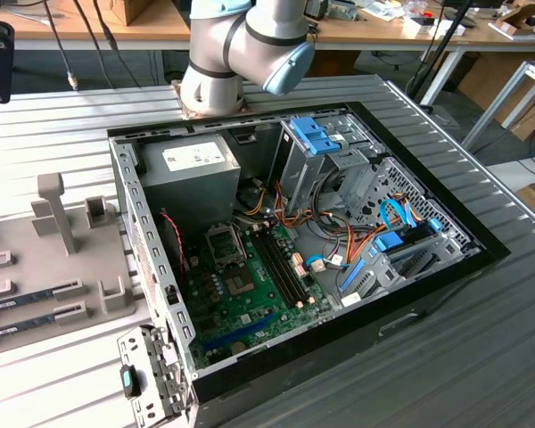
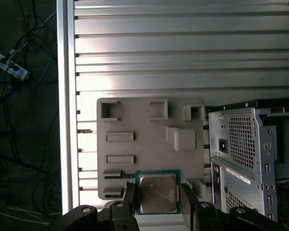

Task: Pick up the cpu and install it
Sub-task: 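Pick up the cpu and move it towards the insertion slot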

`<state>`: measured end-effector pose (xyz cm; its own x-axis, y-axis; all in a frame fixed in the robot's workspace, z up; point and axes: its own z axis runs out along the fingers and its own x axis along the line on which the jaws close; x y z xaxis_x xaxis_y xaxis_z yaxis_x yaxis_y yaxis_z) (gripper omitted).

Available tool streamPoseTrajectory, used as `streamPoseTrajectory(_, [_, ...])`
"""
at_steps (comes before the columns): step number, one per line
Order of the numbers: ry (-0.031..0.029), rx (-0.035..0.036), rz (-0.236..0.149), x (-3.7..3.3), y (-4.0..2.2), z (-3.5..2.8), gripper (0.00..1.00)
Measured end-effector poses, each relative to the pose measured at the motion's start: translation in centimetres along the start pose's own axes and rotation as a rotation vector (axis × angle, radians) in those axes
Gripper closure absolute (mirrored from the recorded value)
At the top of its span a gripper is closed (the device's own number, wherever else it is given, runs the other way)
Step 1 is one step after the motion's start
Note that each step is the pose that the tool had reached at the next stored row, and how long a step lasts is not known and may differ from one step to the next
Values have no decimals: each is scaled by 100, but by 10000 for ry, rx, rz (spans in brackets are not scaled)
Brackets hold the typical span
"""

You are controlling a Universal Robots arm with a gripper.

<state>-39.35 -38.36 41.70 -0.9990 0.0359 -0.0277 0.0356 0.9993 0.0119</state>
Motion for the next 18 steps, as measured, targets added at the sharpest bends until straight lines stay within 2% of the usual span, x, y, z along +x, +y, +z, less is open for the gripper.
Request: streamPoseTrajectory(18, [0,0,0,-75,2,9,53])
